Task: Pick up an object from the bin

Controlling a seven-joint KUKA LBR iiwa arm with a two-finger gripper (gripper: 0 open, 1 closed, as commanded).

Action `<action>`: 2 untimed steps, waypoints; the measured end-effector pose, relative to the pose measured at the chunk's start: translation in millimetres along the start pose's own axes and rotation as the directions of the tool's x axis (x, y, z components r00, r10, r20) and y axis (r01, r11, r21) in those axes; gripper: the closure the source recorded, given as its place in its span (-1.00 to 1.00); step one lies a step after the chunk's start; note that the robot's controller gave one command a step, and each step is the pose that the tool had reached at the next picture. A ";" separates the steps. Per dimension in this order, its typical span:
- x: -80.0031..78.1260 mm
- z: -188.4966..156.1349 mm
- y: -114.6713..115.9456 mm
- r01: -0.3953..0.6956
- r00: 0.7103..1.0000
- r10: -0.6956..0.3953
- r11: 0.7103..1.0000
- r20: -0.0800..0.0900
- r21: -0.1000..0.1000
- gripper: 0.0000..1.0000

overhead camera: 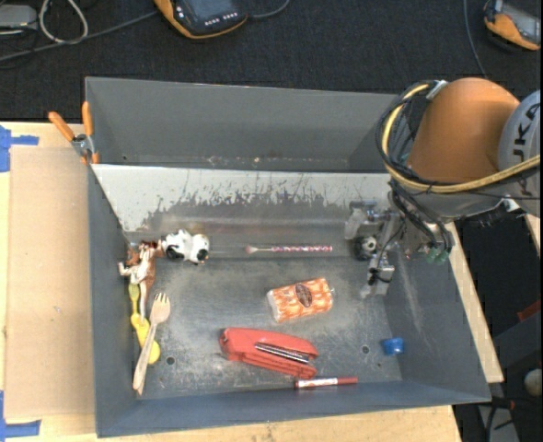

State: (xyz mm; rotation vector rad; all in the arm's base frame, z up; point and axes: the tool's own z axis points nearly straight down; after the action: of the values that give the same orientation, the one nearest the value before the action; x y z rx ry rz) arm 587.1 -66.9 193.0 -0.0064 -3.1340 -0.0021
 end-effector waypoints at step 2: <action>-2.0 4.4 2.8 0.025 1.000 -0.025 1.000 0.015 0.003 -1.00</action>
Offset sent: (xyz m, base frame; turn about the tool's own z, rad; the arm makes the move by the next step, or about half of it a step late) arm -0.0045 0.0282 -0.0877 -0.1738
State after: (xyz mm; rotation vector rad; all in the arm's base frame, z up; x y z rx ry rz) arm 589.1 -64.1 188.6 0.0322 -3.1491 0.0018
